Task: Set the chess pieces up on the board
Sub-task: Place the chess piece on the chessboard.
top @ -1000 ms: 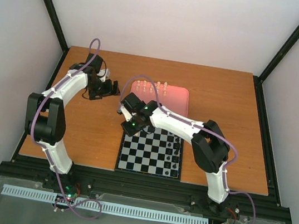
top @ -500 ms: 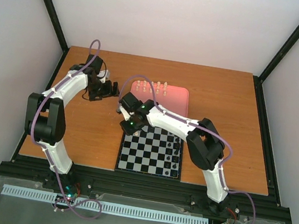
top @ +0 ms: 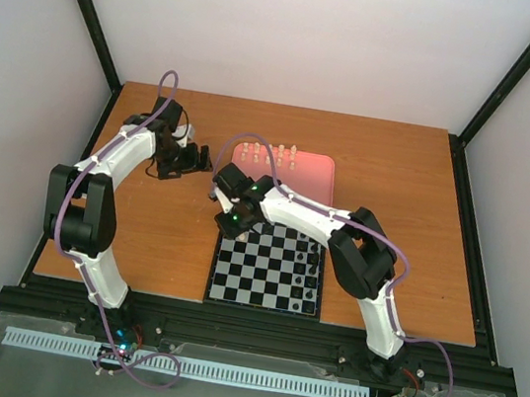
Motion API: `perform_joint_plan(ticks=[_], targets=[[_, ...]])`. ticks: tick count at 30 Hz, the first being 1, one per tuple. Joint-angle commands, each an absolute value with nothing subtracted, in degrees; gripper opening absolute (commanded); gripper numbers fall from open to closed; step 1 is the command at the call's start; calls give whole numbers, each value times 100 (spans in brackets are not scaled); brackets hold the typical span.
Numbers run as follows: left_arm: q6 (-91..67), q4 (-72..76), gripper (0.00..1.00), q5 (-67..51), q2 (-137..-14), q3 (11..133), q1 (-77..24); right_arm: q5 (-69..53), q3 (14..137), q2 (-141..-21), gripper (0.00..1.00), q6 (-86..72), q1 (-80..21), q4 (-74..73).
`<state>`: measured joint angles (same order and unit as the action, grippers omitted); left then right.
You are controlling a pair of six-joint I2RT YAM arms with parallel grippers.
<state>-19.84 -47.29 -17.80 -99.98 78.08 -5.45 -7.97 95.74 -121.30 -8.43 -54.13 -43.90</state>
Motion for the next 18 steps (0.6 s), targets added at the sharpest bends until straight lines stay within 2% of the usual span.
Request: perform_joint_plan(ticks=[1, 18], targets=[[-2057, -4618, 100, -1789, -9799, 7813, -495, -770, 9721, -12302, 8, -868, -5355, -4325], [-2049, -4606, 100, -1799, -9875, 7809, -496, -798, 9814, -12390, 8, -837, -5300, -4296]])
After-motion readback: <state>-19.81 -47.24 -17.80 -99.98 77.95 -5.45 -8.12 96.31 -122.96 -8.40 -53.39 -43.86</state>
